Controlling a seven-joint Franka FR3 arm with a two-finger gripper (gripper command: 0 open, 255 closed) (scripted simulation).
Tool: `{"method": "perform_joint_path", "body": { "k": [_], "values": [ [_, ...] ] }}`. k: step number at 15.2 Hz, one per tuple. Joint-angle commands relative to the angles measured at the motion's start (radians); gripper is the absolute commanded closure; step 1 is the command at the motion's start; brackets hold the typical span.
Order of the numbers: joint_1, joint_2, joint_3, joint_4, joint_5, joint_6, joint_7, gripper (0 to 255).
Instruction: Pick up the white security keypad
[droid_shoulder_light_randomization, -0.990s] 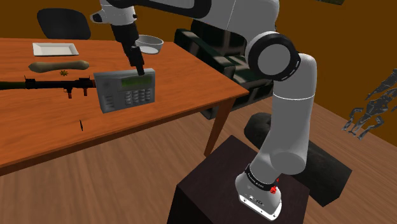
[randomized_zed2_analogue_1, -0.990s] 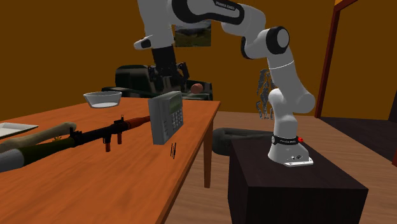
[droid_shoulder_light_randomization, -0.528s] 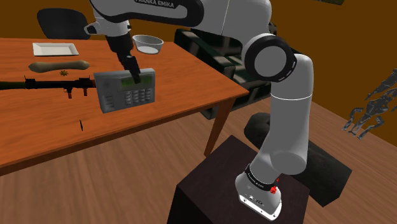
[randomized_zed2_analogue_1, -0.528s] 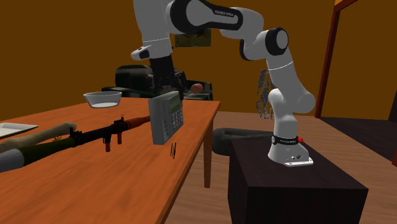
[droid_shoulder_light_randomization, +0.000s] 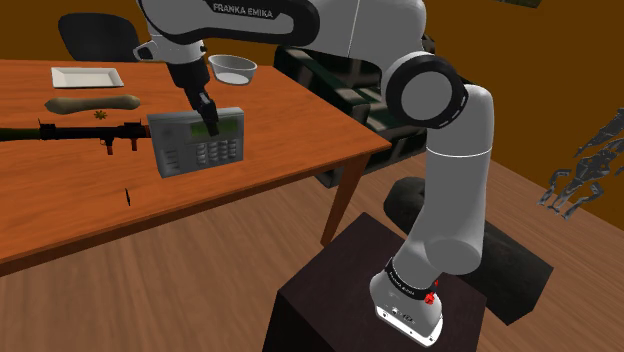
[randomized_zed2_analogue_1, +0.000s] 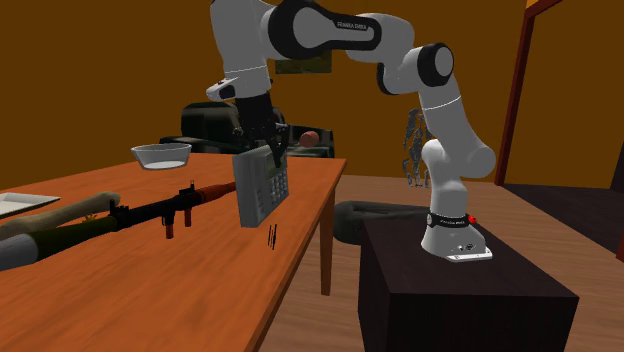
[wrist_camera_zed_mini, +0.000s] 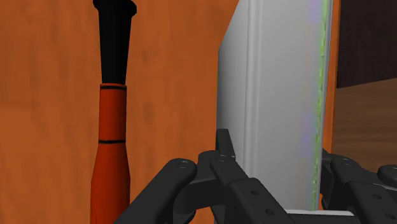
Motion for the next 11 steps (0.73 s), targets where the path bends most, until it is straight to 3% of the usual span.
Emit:
{"method": "perform_joint_path", "body": {
  "k": [1, 5, 11],
  "values": [
    [0.0, 0.001, 0.0, -0.001, 0.0, 0.0, 0.0, 255],
    [0.0, 0.0, 0.0, -0.003, 0.001, 0.0, 0.0, 255],
    [0.013, 0.024, -0.001, 0.117, -0.006, -0.094, -0.012, 255]
  ]
}}
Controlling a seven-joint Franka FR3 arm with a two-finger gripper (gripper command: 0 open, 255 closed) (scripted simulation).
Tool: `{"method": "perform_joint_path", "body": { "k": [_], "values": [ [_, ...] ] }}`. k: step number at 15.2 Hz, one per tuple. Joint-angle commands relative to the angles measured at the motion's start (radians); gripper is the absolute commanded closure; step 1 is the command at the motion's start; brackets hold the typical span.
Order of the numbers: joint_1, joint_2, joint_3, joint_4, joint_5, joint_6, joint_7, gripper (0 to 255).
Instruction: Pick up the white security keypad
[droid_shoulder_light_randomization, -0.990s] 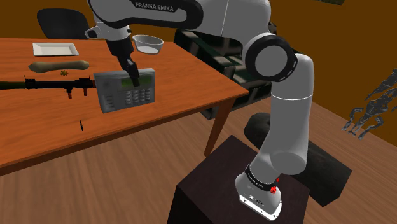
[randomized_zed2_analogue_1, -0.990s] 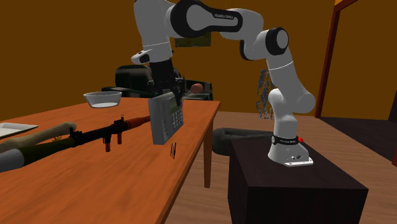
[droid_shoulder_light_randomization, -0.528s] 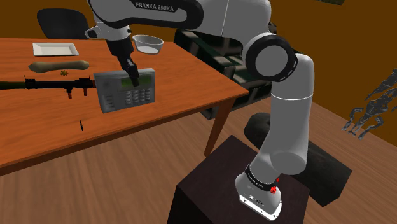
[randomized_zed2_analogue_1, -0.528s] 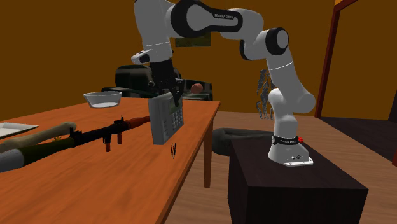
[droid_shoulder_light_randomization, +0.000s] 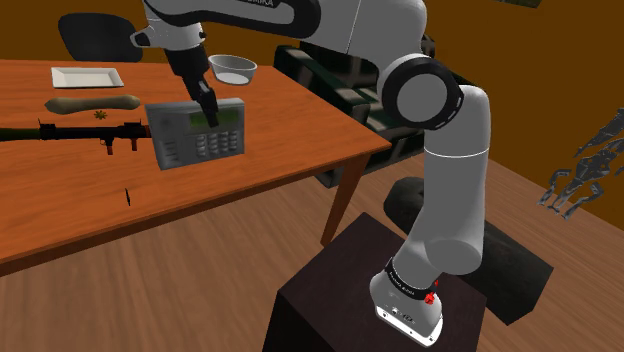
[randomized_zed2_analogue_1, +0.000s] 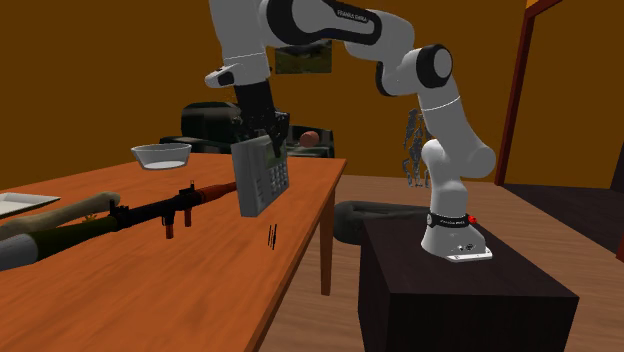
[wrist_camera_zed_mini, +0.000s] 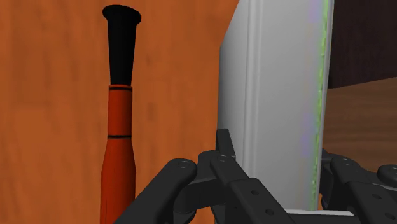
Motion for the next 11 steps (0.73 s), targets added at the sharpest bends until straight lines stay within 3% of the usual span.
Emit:
{"method": "perform_joint_path", "body": {
  "k": [1, 9, 11],
  "values": [
    [0.005, 0.008, 0.0, 0.042, -0.003, -0.033, -0.005, 255],
    [0.04, 0.088, -0.007, 0.283, -0.027, -0.192, -0.028, 255],
    [0.041, 0.09, -0.007, 0.289, -0.027, -0.195, -0.029, 255]
  ]
}}
